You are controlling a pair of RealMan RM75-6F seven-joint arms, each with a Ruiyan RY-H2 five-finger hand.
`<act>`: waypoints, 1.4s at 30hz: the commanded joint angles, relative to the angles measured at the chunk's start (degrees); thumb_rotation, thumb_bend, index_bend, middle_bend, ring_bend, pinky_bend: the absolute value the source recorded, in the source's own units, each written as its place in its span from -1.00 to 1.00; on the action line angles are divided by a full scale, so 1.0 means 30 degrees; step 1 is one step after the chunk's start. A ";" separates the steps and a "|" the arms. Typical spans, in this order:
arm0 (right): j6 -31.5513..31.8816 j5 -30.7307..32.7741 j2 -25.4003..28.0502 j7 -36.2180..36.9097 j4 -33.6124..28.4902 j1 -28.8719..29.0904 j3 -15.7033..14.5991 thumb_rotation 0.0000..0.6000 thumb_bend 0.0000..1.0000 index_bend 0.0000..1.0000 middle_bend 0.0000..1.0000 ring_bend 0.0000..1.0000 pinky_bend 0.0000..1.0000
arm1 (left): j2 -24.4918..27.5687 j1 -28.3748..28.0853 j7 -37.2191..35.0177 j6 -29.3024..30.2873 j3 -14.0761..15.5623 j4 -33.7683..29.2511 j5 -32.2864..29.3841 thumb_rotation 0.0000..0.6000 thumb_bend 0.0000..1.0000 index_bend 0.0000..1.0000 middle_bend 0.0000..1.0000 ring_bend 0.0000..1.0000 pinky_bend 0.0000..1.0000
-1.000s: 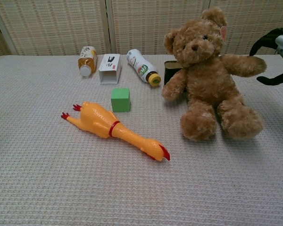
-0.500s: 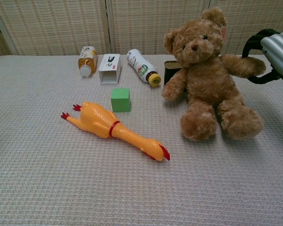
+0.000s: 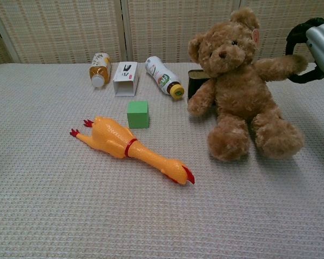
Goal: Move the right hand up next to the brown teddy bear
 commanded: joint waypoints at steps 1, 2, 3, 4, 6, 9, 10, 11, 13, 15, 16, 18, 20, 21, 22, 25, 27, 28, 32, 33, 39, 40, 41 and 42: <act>-0.0923 0.0086 -0.0168 0.0218 0.0340 0.0008 -0.0224 1.00 -0.66 0.13 -0.47 -0.63 -0.13 | -0.0015 -0.0017 0.0045 -0.0088 0.0013 -0.0034 -0.0053 1.00 -0.11 -0.50 -0.71 -0.64 -0.30; -0.1236 0.0049 -0.0225 0.0273 0.0451 -0.0046 -0.0371 1.00 -0.66 0.13 -0.47 -0.63 -0.13 | -0.0015 -0.0028 0.0048 -0.0105 0.0007 -0.0050 -0.0061 1.00 -0.11 -0.50 -0.71 -0.64 -0.30; -0.1425 0.0012 -0.0272 0.0271 0.0554 -0.0077 -0.0482 1.00 -0.66 0.13 -0.47 -0.63 -0.13 | -0.0022 -0.0032 0.0042 -0.0106 0.0001 -0.0041 -0.0067 1.00 -0.11 -0.50 -0.71 -0.64 -0.30; -0.1574 -0.0022 -0.0322 0.0240 0.0664 -0.0094 -0.0580 1.00 -0.66 0.13 -0.47 -0.63 -0.13 | -0.0031 -0.0031 0.0040 -0.0107 0.0000 -0.0025 -0.0073 1.00 -0.11 -0.50 -0.71 -0.64 -0.30; -0.1687 -0.0015 -0.0449 0.0157 0.0882 -0.0080 -0.0675 1.00 -0.66 0.13 -0.47 -0.63 -0.13 | -0.0017 -0.0030 0.0043 -0.0160 0.0020 -0.0005 -0.0110 1.00 -0.11 -0.50 -0.71 -0.64 -0.30; -0.1320 0.0250 -0.0599 0.0271 0.0957 0.0086 -0.0446 1.00 -0.66 0.14 -0.47 -0.63 -0.13 | -0.0008 -0.0038 0.0020 -0.0175 -0.0002 -0.0018 -0.0159 1.00 -0.11 -0.50 -0.71 -0.64 -0.30; -0.1111 0.0345 -0.0630 0.0312 0.0959 0.0156 -0.0345 1.00 -0.66 0.14 -0.47 -0.63 -0.13 | -0.0012 -0.0035 0.0017 -0.0147 -0.0004 -0.0005 -0.0134 1.00 -0.11 -0.50 -0.71 -0.64 -0.30; -0.0958 0.0402 -0.0645 0.0335 0.0962 0.0203 -0.0282 1.00 -0.66 0.14 -0.47 -0.63 -0.13 | -0.0016 -0.0031 0.0010 -0.0126 -0.0002 0.0005 -0.0115 1.00 -0.11 -0.50 -0.71 -0.64 -0.30; -0.0869 0.0439 -0.0660 0.0344 0.0972 0.0232 -0.0250 1.00 -0.66 0.14 -0.47 -0.63 -0.13 | -0.0017 -0.0025 0.0001 -0.0107 -0.0001 0.0013 -0.0105 1.00 -0.11 -0.50 -0.71 -0.64 -0.30; -0.0544 0.0559 -0.0670 0.0414 0.0976 0.0334 -0.0121 1.00 -0.66 0.14 -0.47 -0.63 -0.13 | -0.0008 -0.0020 -0.0025 -0.0109 0.0001 0.0029 -0.0120 1.00 -0.11 -0.50 -0.71 -0.64 -0.30; -0.0697 0.0569 -0.0660 0.0486 0.0990 0.0291 -0.0176 1.00 -0.65 0.14 -0.47 -0.63 -0.13 | 0.0002 0.0013 -0.0049 -0.0013 -0.0036 -0.0049 -0.0139 1.00 -0.11 -0.50 -0.71 -0.64 -0.30; -0.1077 0.0446 -0.0661 0.0329 0.1126 0.0187 -0.0425 1.00 -0.66 0.14 -0.47 -0.63 -0.13 | -0.0003 0.0039 -0.0033 0.0100 -0.0050 -0.0076 -0.0074 1.00 -0.11 -0.50 -0.71 -0.64 -0.30; -0.1350 0.0332 -0.0685 0.0229 0.1217 0.0075 -0.0659 1.00 -0.65 0.14 -0.47 -0.63 -0.13 | -0.0017 0.0039 0.0022 0.0096 -0.0033 -0.0013 -0.0039 1.00 -0.11 -0.50 -0.71 -0.64 -0.30; -0.1378 0.0298 -0.0694 0.0240 0.1237 0.0036 -0.0729 1.00 -0.65 0.14 -0.47 -0.63 -0.13 | -0.0019 0.0043 0.0024 0.0074 -0.0028 -0.0016 -0.0067 1.00 -0.11 -0.50 -0.71 -0.64 -0.30; -0.1354 0.0300 -0.0707 0.0255 0.1249 0.0014 -0.0754 1.00 -0.65 0.14 -0.47 -0.63 -0.13 | -0.0016 0.0045 0.0017 0.0041 -0.0032 -0.0033 -0.0120 1.00 -0.11 -0.50 -0.71 -0.64 -0.30; -0.0837 0.0549 -0.0734 0.0529 0.1137 0.0158 -0.0500 1.00 -0.65 0.14 -0.47 -0.63 -0.13 | -0.0016 0.0056 0.0025 0.0001 -0.0082 -0.0036 -0.0275 1.00 -0.11 -0.50 -0.71 -0.64 -0.30; -0.0507 0.0731 -0.0721 0.0688 0.1034 0.0275 -0.0296 1.00 -0.65 0.14 -0.47 -0.63 -0.13 | -0.0001 0.0058 0.0020 0.0007 -0.0090 -0.0023 -0.0286 1.00 -0.11 -0.50 -0.71 -0.64 -0.30; -0.0384 0.0791 -0.0706 0.0767 0.0976 0.0303 -0.0234 1.00 -0.65 0.14 -0.47 -0.63 -0.13 | 0.0008 0.0062 -0.0016 0.0029 -0.0094 -0.0034 -0.0277 1.00 -0.11 -0.50 -0.71 -0.64 -0.30; -0.0679 0.0489 -0.0588 0.0640 0.0968 0.0047 -0.0716 1.00 -0.65 0.14 -0.47 -0.63 -0.13 | 0.0024 0.0089 -0.0104 0.0169 -0.0090 -0.0019 -0.0155 1.00 -0.11 -0.50 -0.71 -0.64 -0.30; -0.0834 0.0367 -0.0577 0.0484 0.1010 -0.0047 -0.0902 1.00 -0.65 0.14 -0.47 -0.63 -0.13 | 0.0023 0.0092 -0.0077 0.0163 -0.0080 -0.0002 -0.0145 1.00 -0.11 -0.50 -0.71 -0.64 -0.30; -0.0533 0.0351 -0.0684 0.0545 0.0846 0.0004 -0.0968 1.00 -0.65 0.14 -0.47 -0.63 -0.13 | 0.0022 0.0081 -0.0079 0.0147 -0.0088 -0.0015 -0.0147 1.00 -0.11 -0.50 -0.71 -0.64 -0.30; -0.0309 0.0396 -0.0698 0.0599 0.0798 0.0069 -0.0899 1.00 -0.65 0.14 -0.47 -0.63 -0.13 | 0.0022 0.0077 -0.0068 0.0113 -0.0076 0.0016 -0.0157 1.00 -0.12 -0.50 -0.71 -0.64 -0.30; -0.0122 0.0427 -0.0708 0.0632 0.0763 0.0105 -0.0850 1.00 -0.65 0.14 -0.47 -0.63 -0.13 | 0.0028 0.0072 -0.0082 0.0082 -0.0073 0.0024 -0.0180 1.00 -0.12 -0.50 -0.71 -0.64 -0.30; 0.0101 0.0456 -0.0710 0.0715 0.0707 0.0115 -0.0806 1.00 -0.65 0.14 -0.47 -0.63 -0.13 | 0.0038 0.0064 -0.0129 0.0055 -0.0086 0.0009 -0.0224 1.00 -0.12 -0.50 -0.71 -0.64 -0.30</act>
